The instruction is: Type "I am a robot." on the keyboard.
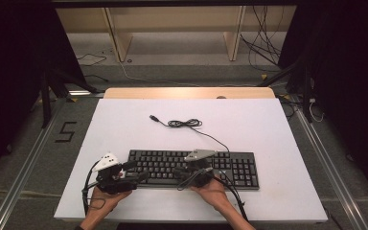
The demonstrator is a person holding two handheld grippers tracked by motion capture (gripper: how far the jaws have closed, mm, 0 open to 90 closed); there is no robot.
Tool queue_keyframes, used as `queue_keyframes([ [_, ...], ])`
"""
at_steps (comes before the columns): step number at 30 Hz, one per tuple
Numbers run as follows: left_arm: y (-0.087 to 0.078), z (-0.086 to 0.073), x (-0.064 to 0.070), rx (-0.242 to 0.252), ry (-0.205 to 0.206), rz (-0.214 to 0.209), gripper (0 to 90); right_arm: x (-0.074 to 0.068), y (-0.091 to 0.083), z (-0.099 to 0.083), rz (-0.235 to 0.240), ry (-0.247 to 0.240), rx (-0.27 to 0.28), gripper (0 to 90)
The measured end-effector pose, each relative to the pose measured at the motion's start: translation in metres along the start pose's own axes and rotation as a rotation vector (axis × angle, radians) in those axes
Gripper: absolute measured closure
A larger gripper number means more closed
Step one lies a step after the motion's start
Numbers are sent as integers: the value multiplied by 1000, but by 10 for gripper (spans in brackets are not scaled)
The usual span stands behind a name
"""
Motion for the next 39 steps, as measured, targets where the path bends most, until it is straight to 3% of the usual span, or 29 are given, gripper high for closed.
queue_keyframes([
  [7, -1, 1, -1, 7, -3, 5, 260, -1, -7, 7, 31, 24, 41, 670],
  [11, -1, 1, -2, 8, -5, 6, 260, -4, -10, 10, 46, 29, 52, 533],
  [18, -1, 1, -4, 8, -4, 10, 260, -6, -10, 11, 47, 30, 51, 426],
  [28, -2, 1, -6, 11, -9, 15, 260, -15, -11, 12, 72, 15, 55, 438],
  [39, -3, 1, -8, 15, -11, 21, 260, -25, -9, 9, 93, -14, 40, 565],
])
Point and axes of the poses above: each handheld gripper's, and its own axes: y roughly forward along the jaws, z roughly out of its top, x roughly to its right, the point moved 8 cm from there along y, roughly forward along the jaws
